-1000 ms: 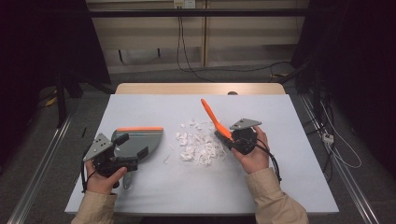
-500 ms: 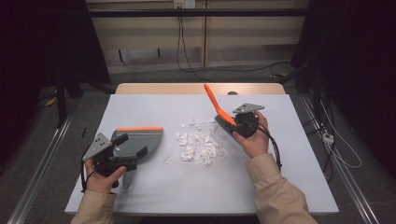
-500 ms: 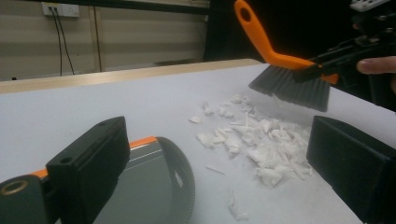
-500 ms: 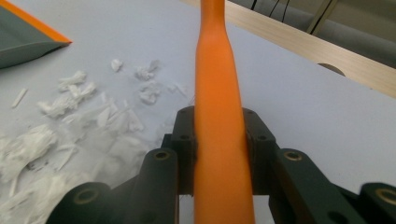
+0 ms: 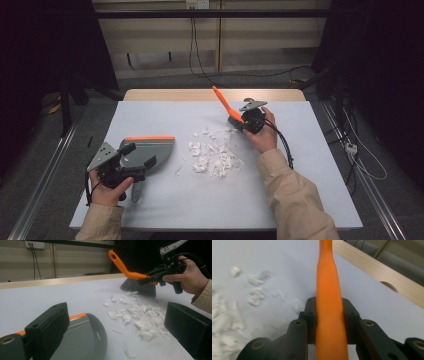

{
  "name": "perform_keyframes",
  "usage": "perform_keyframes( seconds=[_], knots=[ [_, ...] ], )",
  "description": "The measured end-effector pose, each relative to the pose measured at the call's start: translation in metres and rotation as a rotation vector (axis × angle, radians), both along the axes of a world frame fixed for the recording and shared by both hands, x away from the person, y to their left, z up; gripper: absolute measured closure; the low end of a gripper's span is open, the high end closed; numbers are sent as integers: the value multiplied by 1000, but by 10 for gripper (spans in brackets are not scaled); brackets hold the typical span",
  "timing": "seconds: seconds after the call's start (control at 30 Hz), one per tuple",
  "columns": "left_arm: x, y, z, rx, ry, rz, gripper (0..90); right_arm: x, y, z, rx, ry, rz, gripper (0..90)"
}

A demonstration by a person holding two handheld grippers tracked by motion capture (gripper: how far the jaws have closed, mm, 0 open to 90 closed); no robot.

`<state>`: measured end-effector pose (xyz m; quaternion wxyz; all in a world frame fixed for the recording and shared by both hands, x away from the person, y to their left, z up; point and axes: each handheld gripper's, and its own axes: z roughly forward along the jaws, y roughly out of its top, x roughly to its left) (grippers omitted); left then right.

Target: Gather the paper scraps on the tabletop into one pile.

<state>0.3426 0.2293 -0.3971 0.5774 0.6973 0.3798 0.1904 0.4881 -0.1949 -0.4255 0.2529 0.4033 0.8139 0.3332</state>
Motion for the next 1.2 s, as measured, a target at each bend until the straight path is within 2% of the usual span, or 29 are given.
perform_keyframes(
  seconds=[0.03, 0.1, 0.13, 0.3, 0.43, 0.5, 0.57, 0.67, 0.73, 0.83, 0.9, 1.07, 1.13, 1.2],
  knots=[
    [0, 0, 0, 0, 0, 0, 57, -1, 2, -2, 14, -1, 22, 715],
    [0, 0, 0, 3, 0, 0, 57, -5, 7, -2, -25, -10, 44, 714],
    [0, 0, -1, 8, 1, -4, 57, -8, 8, -2, -28, -7, 59, 713],
    [-1, -2, -1, 10, 2, -5, 56, -24, 8, -2, -13, -8, 129, 712],
    [-1, -3, -1, 17, -1, -10, 57, -39, 9, 1, 9, 18, 200, 712],
    [-2, -3, -1, 18, 0, -9, 57, -47, 10, 2, -11, 28, 239, 712],
    [-2, -3, -1, 21, -3, -7, 57, -53, 10, 4, -8, 49, 270, 713],
    [-2, -3, -1, 20, -4, -7, 57, -61, 8, 10, 31, 70, 304, 715],
    [-2, -4, -1, 23, -2, -6, 57, -67, 6, 15, 14, 38, 294, 715],
    [-2, -5, -2, 27, 1, -11, 57, -70, -1, 22, 83, 18, 280, 715],
    [-2, -5, -2, 30, 1, -11, 57, -69, -6, 26, 112, -2, 261, 715],
    [-1, -5, -3, 31, 3, -12, 57, -59, -10, 25, 105, -46, 186, 715],
    [-1, -5, -3, 28, 5, -8, 57, -50, -11, 22, 127, -38, 170, 715],
    [-1, -5, -3, 27, 7, -8, 57, -42, -8, 18, 118, -35, 160, 715]
  ],
)
